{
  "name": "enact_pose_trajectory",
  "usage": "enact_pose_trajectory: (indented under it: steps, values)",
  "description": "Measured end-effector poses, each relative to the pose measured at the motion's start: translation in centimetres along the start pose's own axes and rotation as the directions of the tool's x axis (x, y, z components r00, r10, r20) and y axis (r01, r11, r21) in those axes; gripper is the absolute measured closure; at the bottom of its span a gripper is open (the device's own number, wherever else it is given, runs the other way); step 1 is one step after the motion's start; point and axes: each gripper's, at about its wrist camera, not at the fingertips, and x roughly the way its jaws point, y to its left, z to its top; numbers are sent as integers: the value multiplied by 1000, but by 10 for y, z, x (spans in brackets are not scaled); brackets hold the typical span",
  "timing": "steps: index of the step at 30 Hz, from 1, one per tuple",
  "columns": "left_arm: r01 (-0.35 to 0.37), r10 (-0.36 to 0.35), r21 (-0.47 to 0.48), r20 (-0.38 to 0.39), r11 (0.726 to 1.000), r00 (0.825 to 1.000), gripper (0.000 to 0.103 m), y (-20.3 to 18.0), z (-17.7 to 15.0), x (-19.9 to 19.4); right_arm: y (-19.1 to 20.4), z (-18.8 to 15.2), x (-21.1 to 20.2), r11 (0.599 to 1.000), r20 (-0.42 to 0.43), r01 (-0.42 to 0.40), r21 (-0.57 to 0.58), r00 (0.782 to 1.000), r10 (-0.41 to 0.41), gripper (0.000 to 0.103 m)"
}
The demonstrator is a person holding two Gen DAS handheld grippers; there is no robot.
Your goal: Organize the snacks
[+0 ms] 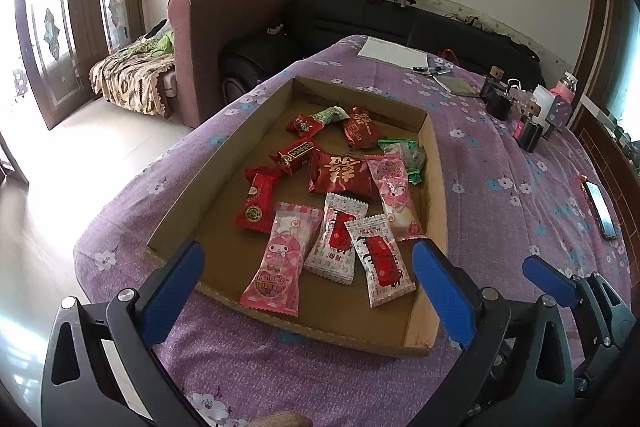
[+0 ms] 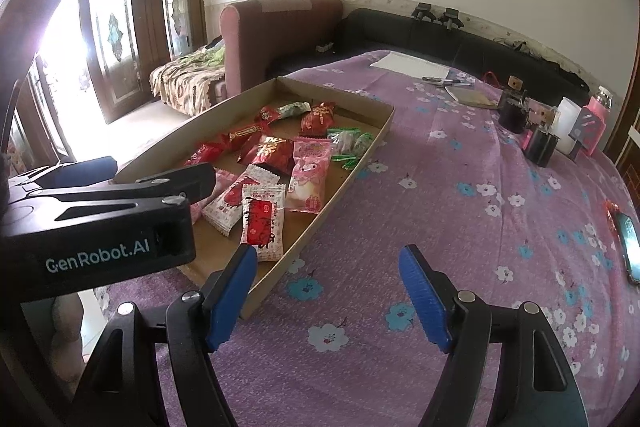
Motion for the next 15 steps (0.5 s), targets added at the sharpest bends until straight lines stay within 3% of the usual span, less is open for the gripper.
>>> enact_pose_trajectory:
  steps: [11, 15]
  values:
    - [-19, 19, 14, 34, 1000, 999, 0, -4, 8, -10, 0, -1, -2, 1000, 13, -30, -7, 999, 30, 28]
    - [-25, 22, 36, 73, 999, 997, 0, -15, 21, -20, -18, 2, -11, 998, 34, -40, 37, 999, 39, 28]
